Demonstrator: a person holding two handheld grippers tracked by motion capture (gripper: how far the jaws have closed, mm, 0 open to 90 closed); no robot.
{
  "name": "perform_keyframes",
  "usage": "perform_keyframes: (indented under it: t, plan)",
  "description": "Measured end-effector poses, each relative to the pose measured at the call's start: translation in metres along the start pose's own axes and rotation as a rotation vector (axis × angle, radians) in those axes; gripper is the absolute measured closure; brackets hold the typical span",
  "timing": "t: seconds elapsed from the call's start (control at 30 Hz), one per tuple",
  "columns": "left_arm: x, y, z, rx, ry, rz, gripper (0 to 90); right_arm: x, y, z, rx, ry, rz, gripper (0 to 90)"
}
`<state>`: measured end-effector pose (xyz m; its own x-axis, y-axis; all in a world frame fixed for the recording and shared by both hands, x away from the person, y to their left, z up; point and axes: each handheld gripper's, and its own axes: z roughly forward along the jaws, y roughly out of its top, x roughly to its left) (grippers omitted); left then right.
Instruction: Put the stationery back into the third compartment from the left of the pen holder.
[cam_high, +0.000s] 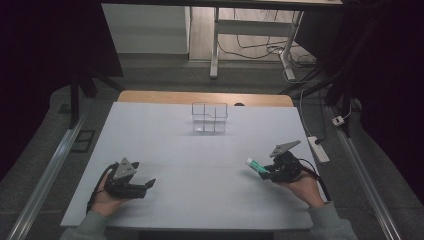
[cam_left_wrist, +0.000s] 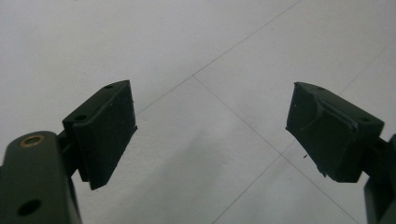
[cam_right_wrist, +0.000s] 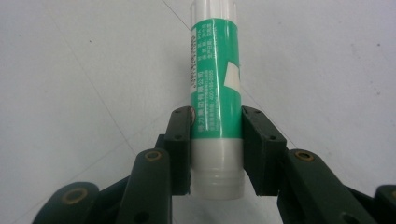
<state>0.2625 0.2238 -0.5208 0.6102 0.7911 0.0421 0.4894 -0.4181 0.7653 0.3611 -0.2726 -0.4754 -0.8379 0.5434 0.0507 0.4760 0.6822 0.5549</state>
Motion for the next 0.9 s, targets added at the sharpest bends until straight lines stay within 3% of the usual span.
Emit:
perform_keyframes:
  t: [0.47, 0.9]
  plan:
    - [0.002, 0.007, 0.005, -0.003, 0.007, -0.003, 15.7, 0.009, 0.007, 0.004, -0.029, 0.022, -0.003, 64.8]
    - [-0.01, 0.027, 0.013, 0.008, -0.003, 0.051, 16.9, 0.017, 0.018, 0.011, -0.042, 0.049, -0.02, 64.8]
